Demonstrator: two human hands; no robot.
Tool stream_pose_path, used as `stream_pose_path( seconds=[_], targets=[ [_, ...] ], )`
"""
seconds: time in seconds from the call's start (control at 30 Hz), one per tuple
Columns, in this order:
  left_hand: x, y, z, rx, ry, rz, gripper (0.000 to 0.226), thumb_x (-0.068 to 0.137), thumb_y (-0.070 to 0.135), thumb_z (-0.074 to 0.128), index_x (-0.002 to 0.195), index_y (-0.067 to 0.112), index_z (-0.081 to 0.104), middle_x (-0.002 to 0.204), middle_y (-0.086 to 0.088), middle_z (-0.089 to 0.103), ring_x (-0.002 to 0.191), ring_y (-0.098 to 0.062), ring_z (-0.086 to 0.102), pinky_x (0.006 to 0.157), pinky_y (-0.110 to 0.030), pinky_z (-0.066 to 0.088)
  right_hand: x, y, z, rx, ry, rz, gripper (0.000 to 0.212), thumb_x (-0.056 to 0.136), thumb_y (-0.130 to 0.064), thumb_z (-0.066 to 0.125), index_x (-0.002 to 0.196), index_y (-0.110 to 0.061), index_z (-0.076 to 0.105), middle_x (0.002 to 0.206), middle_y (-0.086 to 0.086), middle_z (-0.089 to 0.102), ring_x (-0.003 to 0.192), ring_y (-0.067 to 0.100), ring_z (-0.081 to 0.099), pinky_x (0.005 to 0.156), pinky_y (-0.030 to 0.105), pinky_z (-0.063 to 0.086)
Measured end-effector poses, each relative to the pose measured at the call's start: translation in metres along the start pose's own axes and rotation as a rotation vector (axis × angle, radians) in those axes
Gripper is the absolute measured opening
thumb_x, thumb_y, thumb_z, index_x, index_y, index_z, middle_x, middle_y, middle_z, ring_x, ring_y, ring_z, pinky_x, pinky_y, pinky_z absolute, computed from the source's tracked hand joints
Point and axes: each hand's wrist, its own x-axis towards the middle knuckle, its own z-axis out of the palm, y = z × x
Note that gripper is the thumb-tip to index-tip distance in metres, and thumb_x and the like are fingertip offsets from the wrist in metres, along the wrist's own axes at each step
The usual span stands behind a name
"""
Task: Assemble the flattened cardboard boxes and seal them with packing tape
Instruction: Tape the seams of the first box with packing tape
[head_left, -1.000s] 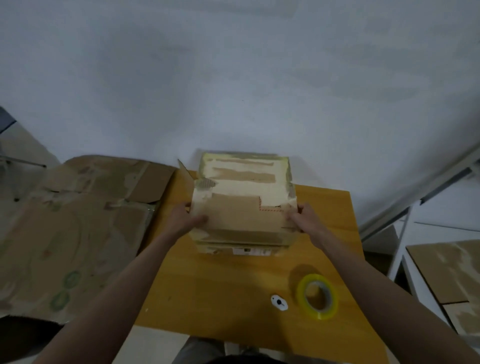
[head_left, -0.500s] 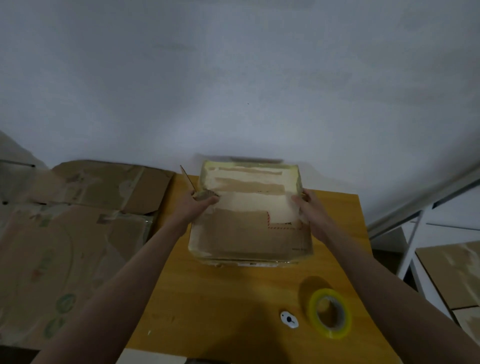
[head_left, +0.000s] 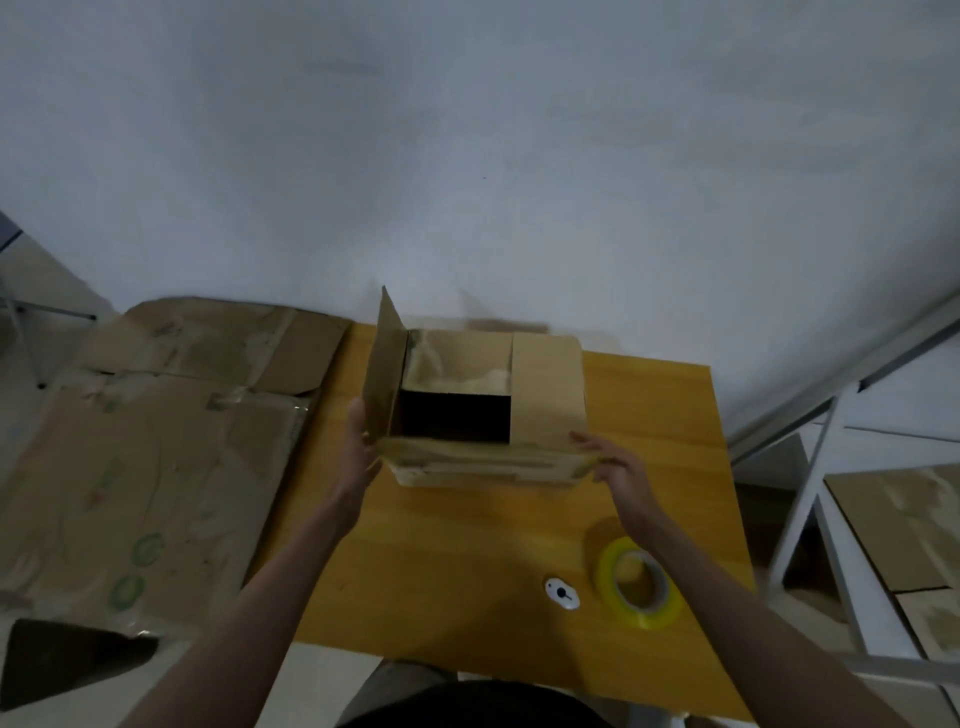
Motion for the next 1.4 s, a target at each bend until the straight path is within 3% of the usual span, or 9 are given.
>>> stream_pose_path(
  seconds=[0.17,0.23,0.4,0.73,0.87,1.03,1.2,1.3,1.4],
  targets=[
    [0.002,-0.02,-0.012,0.028,-0.004,-0.081,0.028,0.102,0.026,0.053,0.129,0.025,0.053,0.156,-0.01,0.033,0.138,-0.028,0.04,0.11,-0.042,0.04,-0.017,0.008,-0.016,0.13,-0.162,0.001,0.036,0.102,-0.021,0.045,0.09,-0.01,0.078,0.142,0.005,0.058,0.139,0.018,0.045,0.111,0.044,0.034],
    [0.003,-0.026,-0.018,0.031,-0.06,-0.065,0.05,0.096,0.012,0.058,0.142,0.022,0.042,0.15,-0.011,0.041,0.134,-0.027,0.046,0.109,-0.041,0.04,-0.018,0.004,-0.019,0.066,-0.179,0.047,0.05,0.108,-0.024,0.032,0.098,-0.006,0.078,0.141,0.0,0.059,0.139,0.014,0.044,0.114,0.044,0.03],
    [-0.009,-0.037,-0.035,0.195,-0.187,0.005,0.089,0.088,0.009,0.07,0.155,0.035,0.018,0.156,-0.002,0.034,0.142,-0.024,0.036,0.108,-0.046,0.041,-0.01,-0.003,-0.009,-0.581,-0.31,-0.029,0.018,0.093,-0.018,0.069,0.107,-0.029,0.07,0.151,-0.005,0.04,0.148,0.018,0.024,0.119,0.042,0.024],
    [-0.008,-0.041,-0.02,0.927,0.382,0.499,0.126,0.074,0.022,0.085,0.158,0.023,-0.008,0.166,-0.003,-0.016,0.153,-0.026,-0.009,0.123,-0.045,0.009,0.017,-0.036,0.048,-1.542,-0.394,-0.351,0.119,0.073,-0.01,0.083,0.157,-0.034,0.003,0.164,-0.003,-0.02,0.15,0.032,-0.02,0.122,0.056,-0.002],
    [0.013,-0.026,-0.016,1.418,0.12,0.64,0.103,0.082,0.032,0.078,0.159,0.022,0.01,0.167,-0.006,-0.006,0.153,-0.025,-0.012,0.124,-0.043,-0.003,0.032,-0.046,0.071,-1.741,-0.571,-0.465,0.105,0.084,-0.002,0.069,0.158,-0.032,0.0,0.166,-0.002,-0.011,0.15,0.028,-0.019,0.119,0.053,-0.009],
    [0.037,-0.008,-0.007,1.448,-0.24,0.435,0.067,0.087,0.046,0.07,0.145,0.023,0.045,0.151,0.0,0.042,0.143,-0.021,0.033,0.115,-0.039,0.033,0.045,-0.061,0.068,-1.74,-0.674,-0.422,0.064,0.084,-0.024,0.075,0.141,-0.031,0.048,0.152,-0.001,0.035,0.151,0.028,0.009,0.119,0.056,-0.007],
    [0.062,-0.002,-0.008,1.496,-0.316,0.343,0.072,0.08,0.07,0.063,0.135,0.025,0.055,0.139,0.002,0.052,0.137,-0.021,0.04,0.105,-0.045,0.046,0.042,-0.091,0.043,-1.551,-0.409,-0.506,0.034,0.083,-0.056,0.068,0.107,-0.033,0.069,0.118,-0.006,0.056,0.13,0.021,0.034,0.12,0.048,0.016],
    [0.073,0.0,-0.001,1.569,-0.357,0.365,0.066,0.087,0.066,0.058,0.138,0.023,0.054,0.147,-0.003,0.048,0.146,-0.024,0.026,0.112,-0.047,0.035,0.038,-0.102,0.013,-1.417,0.019,-0.509,0.021,0.094,-0.041,0.058,0.092,-0.025,0.073,0.098,-0.005,0.068,0.11,0.023,0.047,0.097,0.038,0.039],
    [0.086,-0.003,0.01,1.646,-0.403,0.375,0.052,0.101,0.047,0.041,0.144,0.019,0.05,0.155,-0.005,0.04,0.153,-0.024,0.004,0.123,-0.045,0.009,0.038,-0.094,-0.018,-1.394,0.17,-0.313,0.015,0.095,-0.021,0.058,0.099,-0.022,0.072,0.109,0.001,0.065,0.108,0.027,0.048,0.09,0.037,0.042]
  ],
)
